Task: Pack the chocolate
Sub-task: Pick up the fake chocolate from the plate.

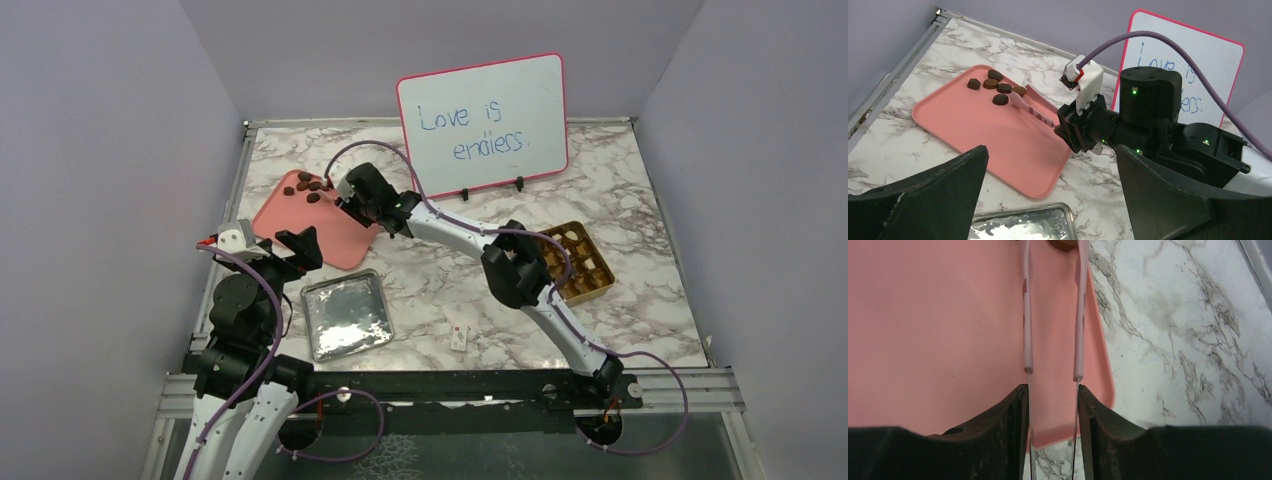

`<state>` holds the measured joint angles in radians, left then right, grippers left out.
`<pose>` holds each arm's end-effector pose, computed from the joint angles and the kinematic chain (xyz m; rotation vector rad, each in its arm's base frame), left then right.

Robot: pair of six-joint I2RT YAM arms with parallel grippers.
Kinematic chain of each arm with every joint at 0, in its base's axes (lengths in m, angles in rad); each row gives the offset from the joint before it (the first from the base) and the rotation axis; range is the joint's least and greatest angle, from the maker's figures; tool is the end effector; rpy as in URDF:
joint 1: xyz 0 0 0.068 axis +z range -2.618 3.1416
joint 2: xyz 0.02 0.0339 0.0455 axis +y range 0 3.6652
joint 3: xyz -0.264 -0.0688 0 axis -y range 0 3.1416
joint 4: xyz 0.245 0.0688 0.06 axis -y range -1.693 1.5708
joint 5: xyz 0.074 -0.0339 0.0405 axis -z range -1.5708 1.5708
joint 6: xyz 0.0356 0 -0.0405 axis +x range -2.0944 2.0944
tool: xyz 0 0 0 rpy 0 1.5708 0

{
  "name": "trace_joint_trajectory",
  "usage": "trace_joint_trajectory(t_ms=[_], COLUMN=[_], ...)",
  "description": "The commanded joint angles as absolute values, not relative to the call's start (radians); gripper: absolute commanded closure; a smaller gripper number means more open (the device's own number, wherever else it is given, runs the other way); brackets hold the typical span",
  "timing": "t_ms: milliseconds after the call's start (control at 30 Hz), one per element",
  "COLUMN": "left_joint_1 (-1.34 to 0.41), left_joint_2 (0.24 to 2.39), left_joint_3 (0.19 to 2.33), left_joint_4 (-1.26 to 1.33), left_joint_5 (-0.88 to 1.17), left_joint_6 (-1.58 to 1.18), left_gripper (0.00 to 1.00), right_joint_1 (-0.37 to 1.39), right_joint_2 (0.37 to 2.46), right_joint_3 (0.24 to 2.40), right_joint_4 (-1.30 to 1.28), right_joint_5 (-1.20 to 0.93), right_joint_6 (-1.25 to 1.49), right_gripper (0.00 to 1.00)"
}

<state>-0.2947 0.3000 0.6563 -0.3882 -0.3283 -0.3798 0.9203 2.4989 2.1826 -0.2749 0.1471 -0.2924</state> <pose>0.0838 -0.0134 0.3298 -0.3219 1.5746 -0.2605 0.3515 0.4532 0.1917 -1.1613 1.8234 0.2043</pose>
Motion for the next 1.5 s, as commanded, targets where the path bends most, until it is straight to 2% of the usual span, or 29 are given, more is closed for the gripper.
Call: trace_joint_trajectory(t_ms=[0, 600, 1167, 1467], left_joint_1=[-0.291, -0.291, -0.293, -0.301], left_joint_2=[0.292, 0.288, 0.269, 0.261], left_joint_3=[0.682, 0.687, 0.685, 0.685], left_joint_4=[-0.374, -0.373, -0.377, -0.388], left_joint_5=[-0.347, -0.339, -0.365, -0.37], left_joint_6=[-0.37, -0.376, -0.377, -0.379], left_gripper=[0.01, 0.01, 0.01, 0.01], right_joint_1=[0.907, 0.875, 0.877, 0.877], right_joint_2=[2.532, 2.633, 2.61, 2.522], right_joint_3=[2.238, 2.364, 2.328, 2.217], right_joint_4=[-0.215, -0.226, -0.276, -0.252], right_joint_5=[0.213, 0.118, 0.053, -0.032], right_joint_6=[-0.298, -0.242, -0.24, -0.187], right_gripper=[0.57, 0.55, 0.66, 0.7])
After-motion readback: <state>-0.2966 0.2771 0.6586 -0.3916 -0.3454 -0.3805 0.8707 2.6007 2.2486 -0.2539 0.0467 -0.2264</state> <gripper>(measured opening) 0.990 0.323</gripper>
